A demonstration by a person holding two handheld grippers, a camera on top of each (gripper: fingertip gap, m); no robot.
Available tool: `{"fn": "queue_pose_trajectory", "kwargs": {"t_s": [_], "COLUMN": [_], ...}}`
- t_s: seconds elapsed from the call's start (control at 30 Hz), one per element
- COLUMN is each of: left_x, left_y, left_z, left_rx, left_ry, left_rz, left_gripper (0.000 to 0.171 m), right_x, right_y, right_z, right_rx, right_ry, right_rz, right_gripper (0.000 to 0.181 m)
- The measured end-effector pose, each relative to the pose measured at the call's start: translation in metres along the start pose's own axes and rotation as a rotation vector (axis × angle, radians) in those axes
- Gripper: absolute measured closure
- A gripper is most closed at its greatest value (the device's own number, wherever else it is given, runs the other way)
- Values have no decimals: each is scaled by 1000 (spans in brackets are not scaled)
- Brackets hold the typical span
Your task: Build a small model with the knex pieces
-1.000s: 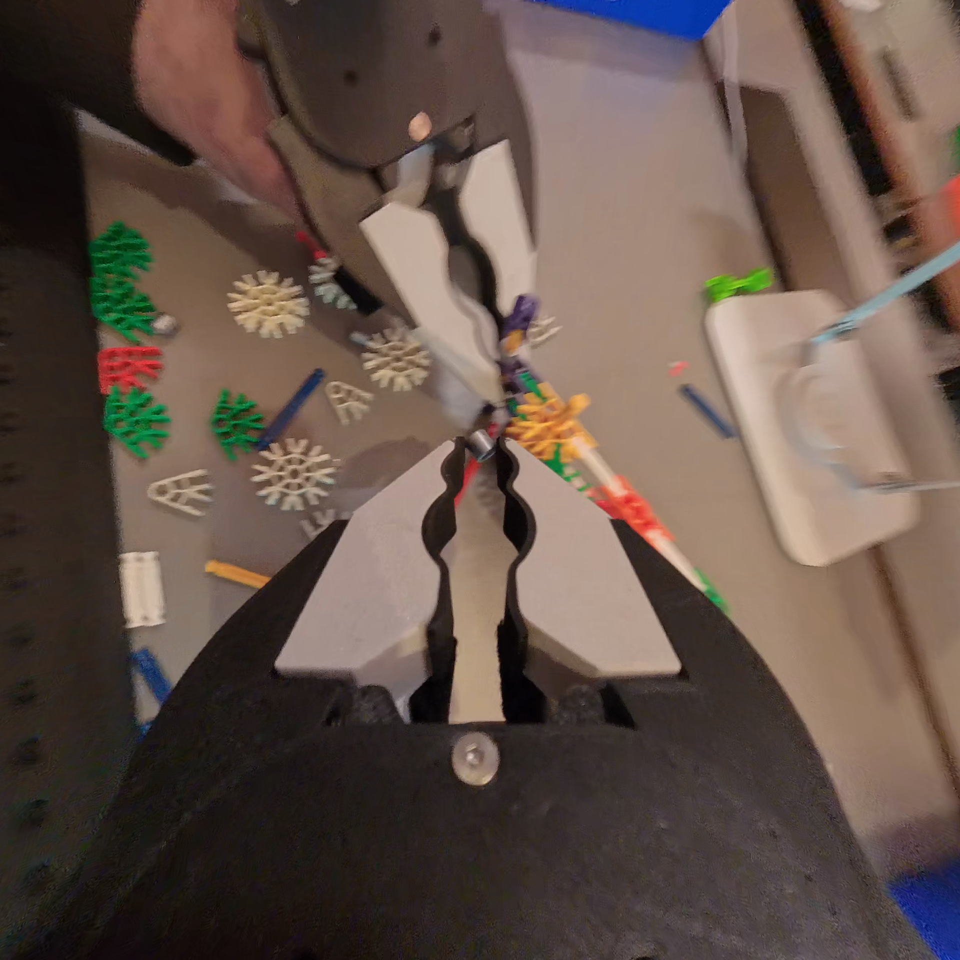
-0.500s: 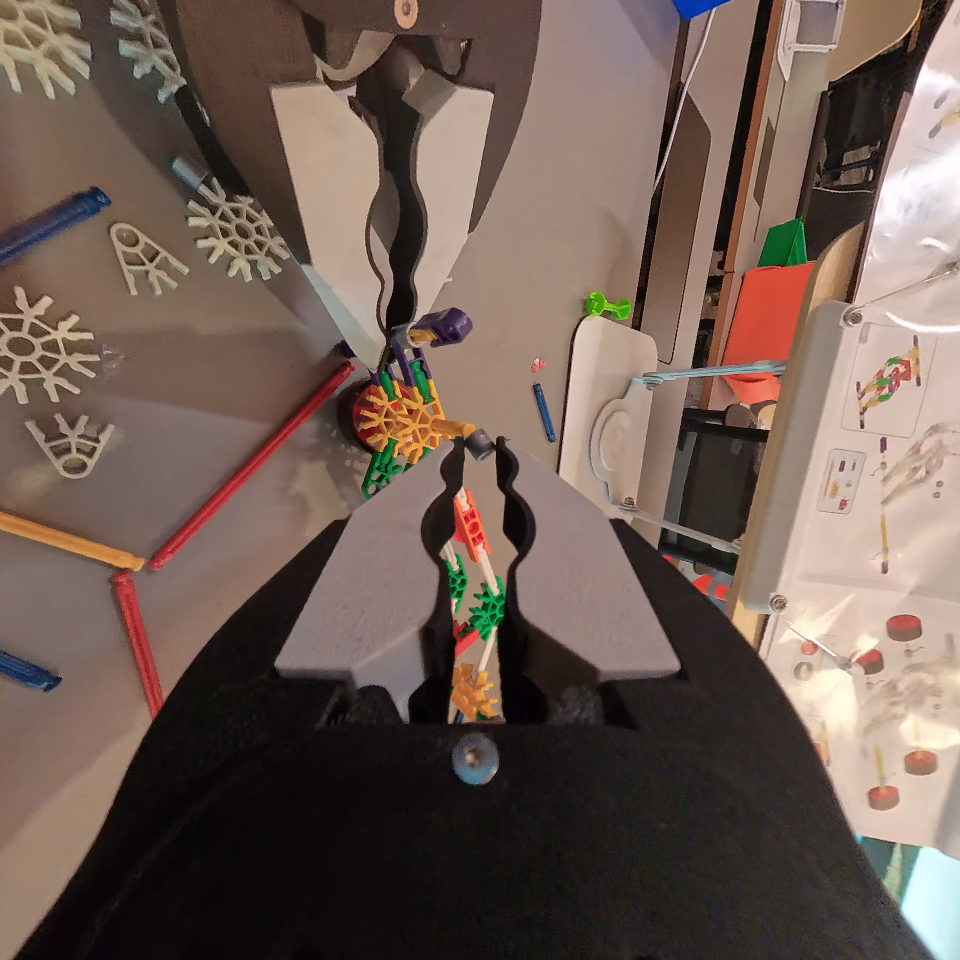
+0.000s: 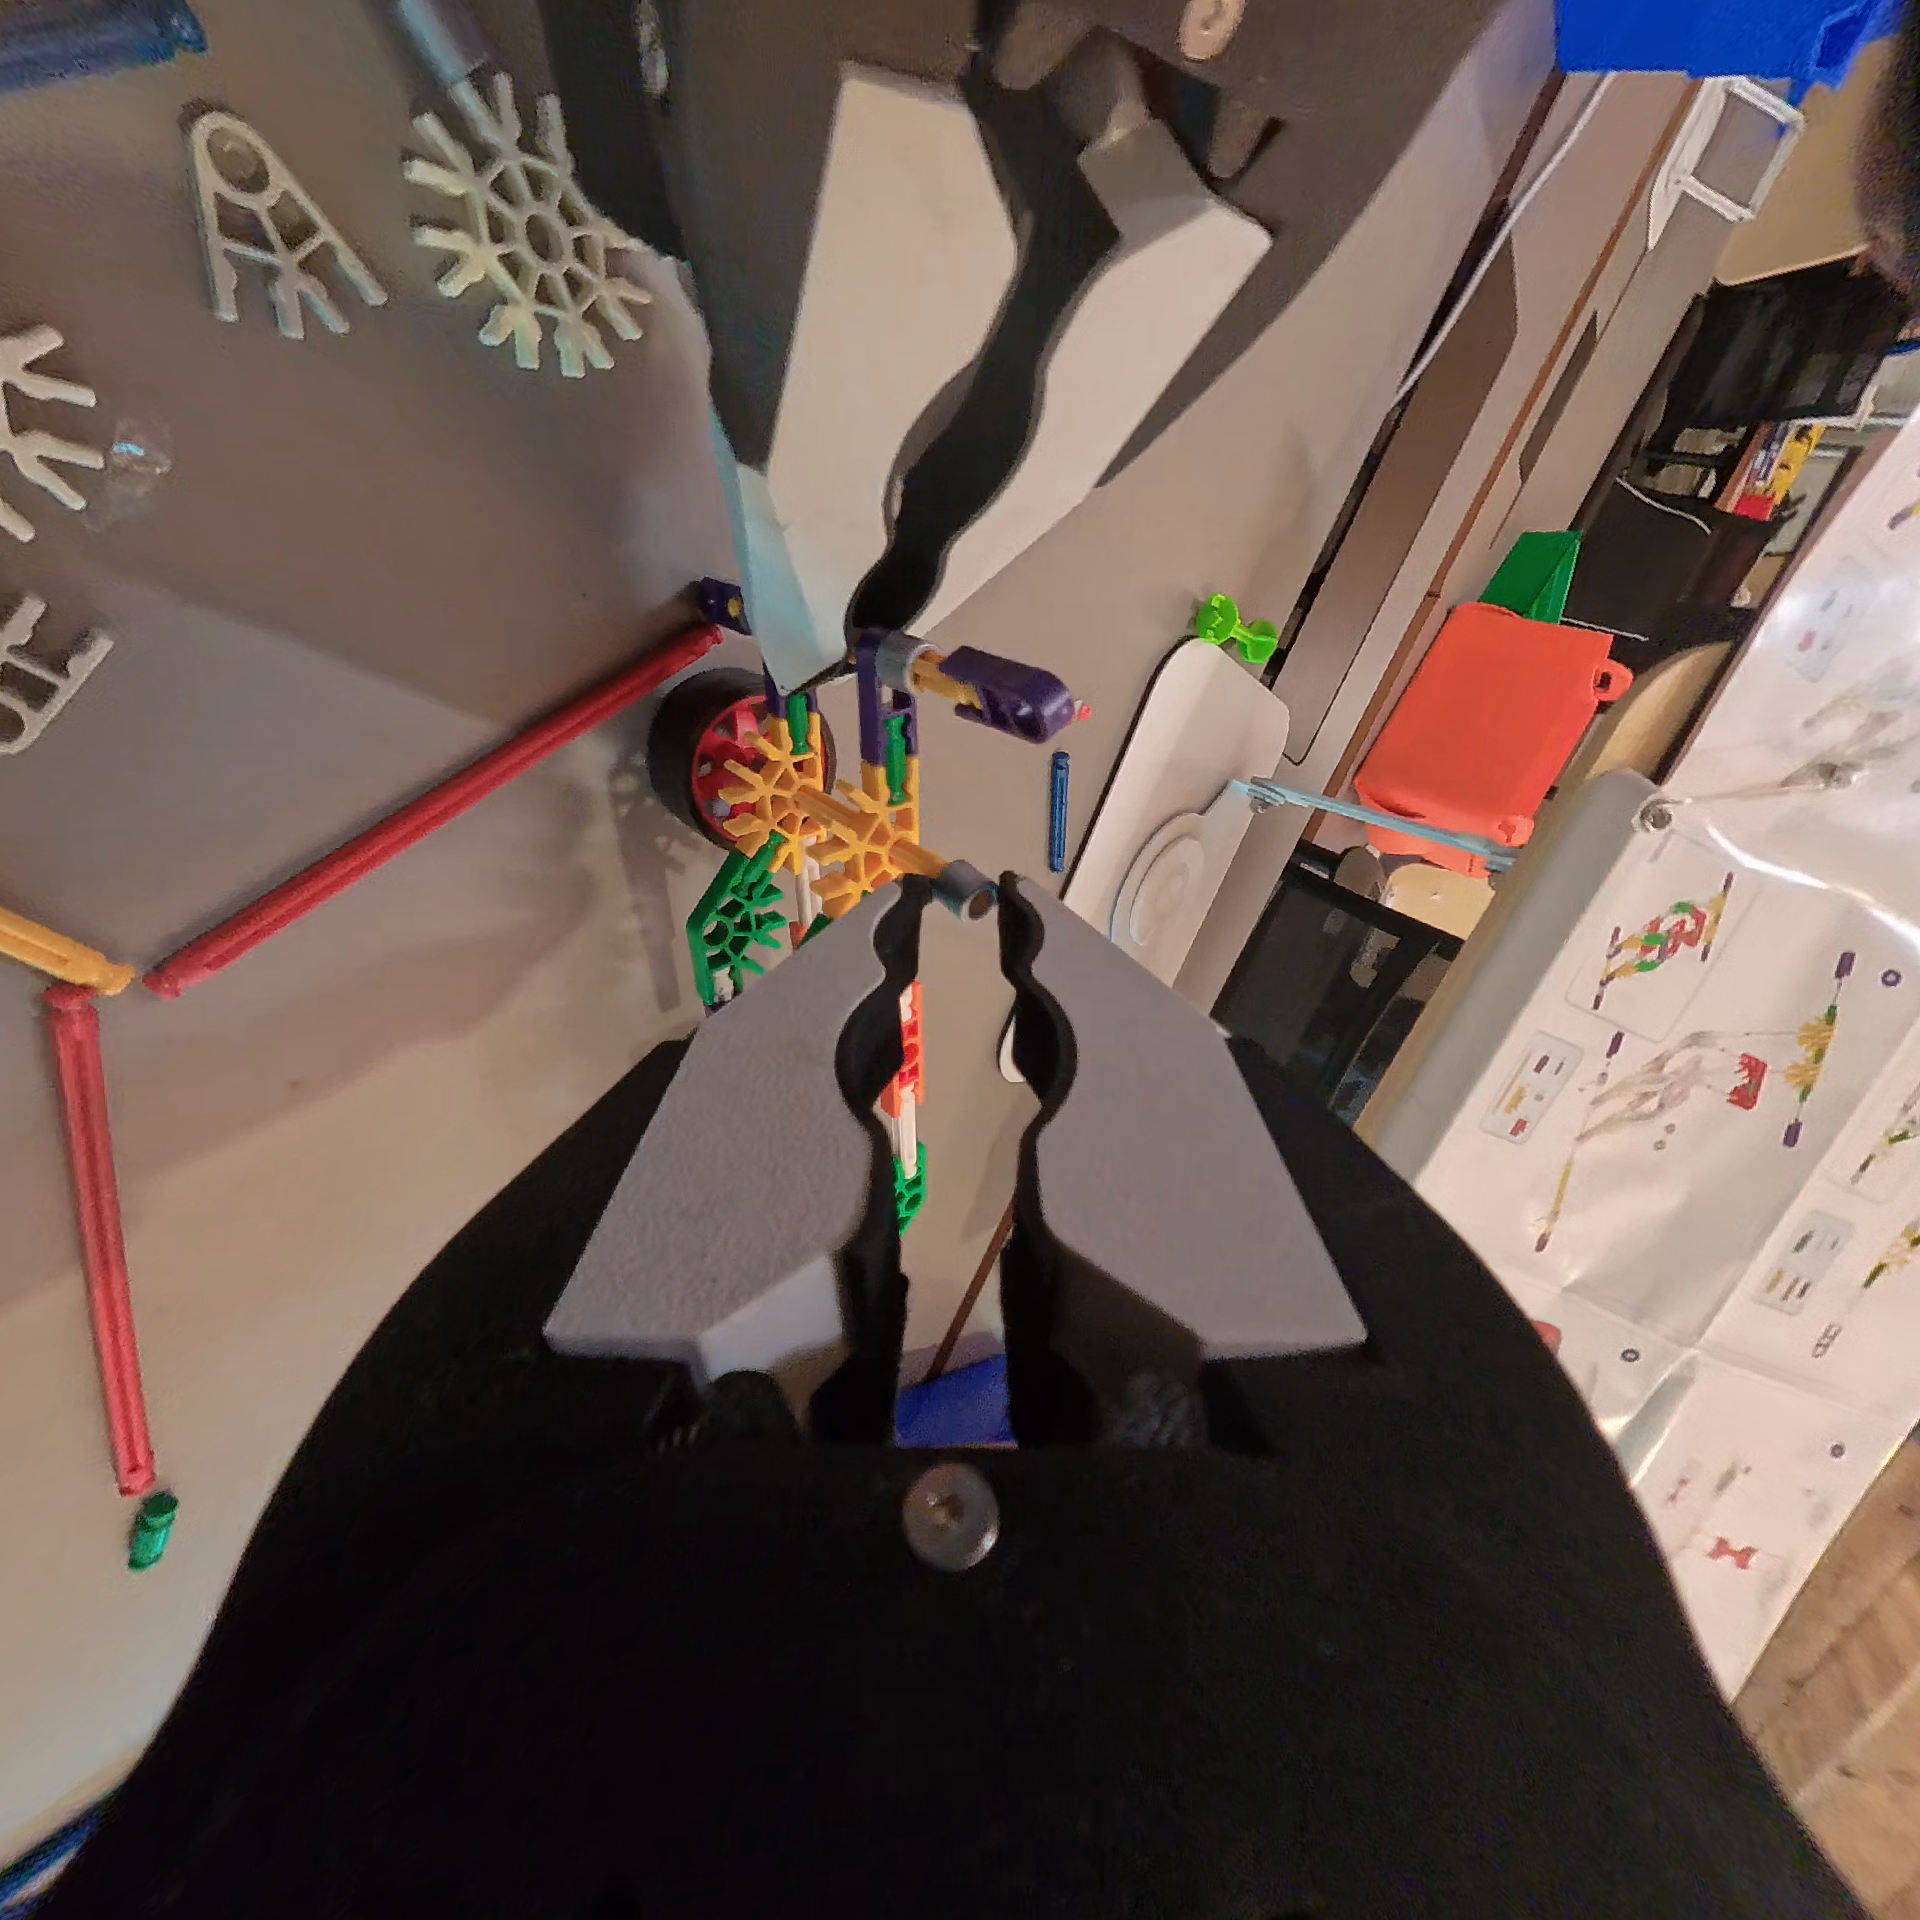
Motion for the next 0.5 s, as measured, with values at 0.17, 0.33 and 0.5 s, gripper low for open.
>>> {"fn": "queue_pose_trajectory", "kwargs": {"t_s": [0.17, 0.33, 0.5], "left_x": [-1, -2, -2], "left_y": [1, -1, -1], "left_z": [1, 1, 1], "left_rx": [-11, 2, 6], "left_ry": [-2, 2, 5], "left_rz": [-5, -10, -18], "left_gripper": [169, 170, 170], "right_x": [-5, 20, 51], "right_y": [-7, 4, 7], "right_z": [1, -5, -54], "right_rx": [37, -174, -476], "right_ry": [-22, 95, 155], "right_rz": [52, 96, 112], "right_gripper": [157, 143, 143]}}
Point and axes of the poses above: each gripper's, where its closed fingertips meet, x back along the fingers, z out of its top, y = z × x across the jaws, the point moved 2 cm from there along x, back along the fingers, and after that the axes turned 6 degrees about z, right-handed, at the moved point
